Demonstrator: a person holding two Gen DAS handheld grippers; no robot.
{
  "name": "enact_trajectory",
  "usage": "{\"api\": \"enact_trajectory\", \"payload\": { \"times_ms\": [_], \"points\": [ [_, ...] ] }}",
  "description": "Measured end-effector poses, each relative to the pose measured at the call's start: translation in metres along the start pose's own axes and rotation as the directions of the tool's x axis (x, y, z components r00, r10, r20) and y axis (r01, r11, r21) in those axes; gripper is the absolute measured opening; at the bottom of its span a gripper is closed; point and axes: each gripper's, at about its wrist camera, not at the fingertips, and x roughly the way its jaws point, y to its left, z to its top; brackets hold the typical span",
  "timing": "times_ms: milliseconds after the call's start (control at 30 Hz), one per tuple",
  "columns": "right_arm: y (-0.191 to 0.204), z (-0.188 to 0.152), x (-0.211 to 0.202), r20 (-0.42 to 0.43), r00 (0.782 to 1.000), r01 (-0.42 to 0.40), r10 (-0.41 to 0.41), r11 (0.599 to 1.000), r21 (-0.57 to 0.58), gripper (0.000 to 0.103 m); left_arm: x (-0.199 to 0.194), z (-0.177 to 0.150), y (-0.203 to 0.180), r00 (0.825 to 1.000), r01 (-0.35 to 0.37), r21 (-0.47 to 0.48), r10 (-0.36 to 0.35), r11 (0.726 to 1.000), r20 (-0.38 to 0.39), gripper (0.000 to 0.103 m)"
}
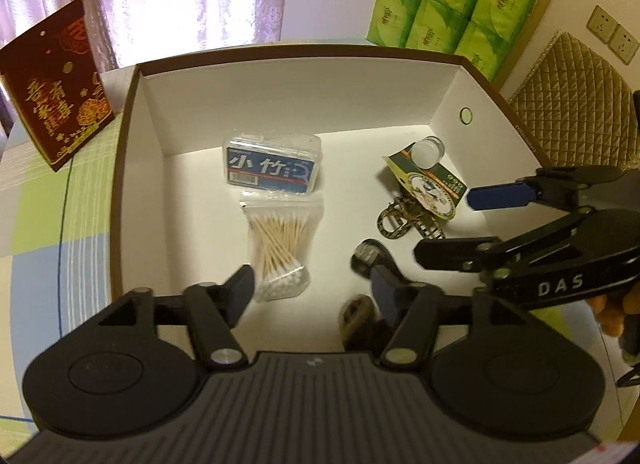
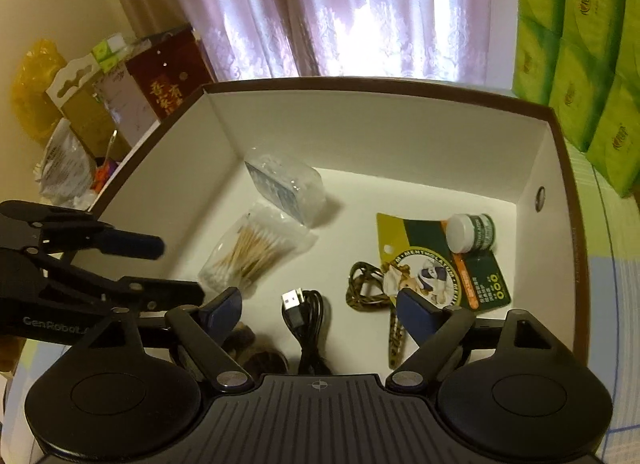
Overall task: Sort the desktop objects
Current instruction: 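Carry the scrunchie and cable into the box and release both, then withdraw both open tools from the box back toward the table items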
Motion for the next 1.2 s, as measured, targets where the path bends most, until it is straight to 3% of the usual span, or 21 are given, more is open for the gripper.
{"api": "enact_trajectory", "payload": {
  "times_ms": [233, 667, 1200],
  "points": [
    [0.0, -0.001, -0.011, -0.008, 0.999, 0.034, -0.034, 0.999, -0.034, 0.101, -0.006, -0.004, -0.002, 0.999, -0.032, 0.014, 0.032, 0.999, 0.003, 0.088],
    [0.002, -0.009, -0.035, 0.015, 0.998, 0.063, -0.062, 0.998, -0.027, 0.101, -0.026, -0.009, -0.014, 0.997, -0.074, 0.032, 0.073, 0.997, 0.03, 0.095],
    [0.023, -0.018, -0.081, 0.107, 0.987, 0.125, -0.122, 0.992, -0.02, 0.101, -0.076, -0.021, -0.025, 0.993, -0.089, -0.028, 0.091, 0.996, 0.072, 0.098]
  ]
}}
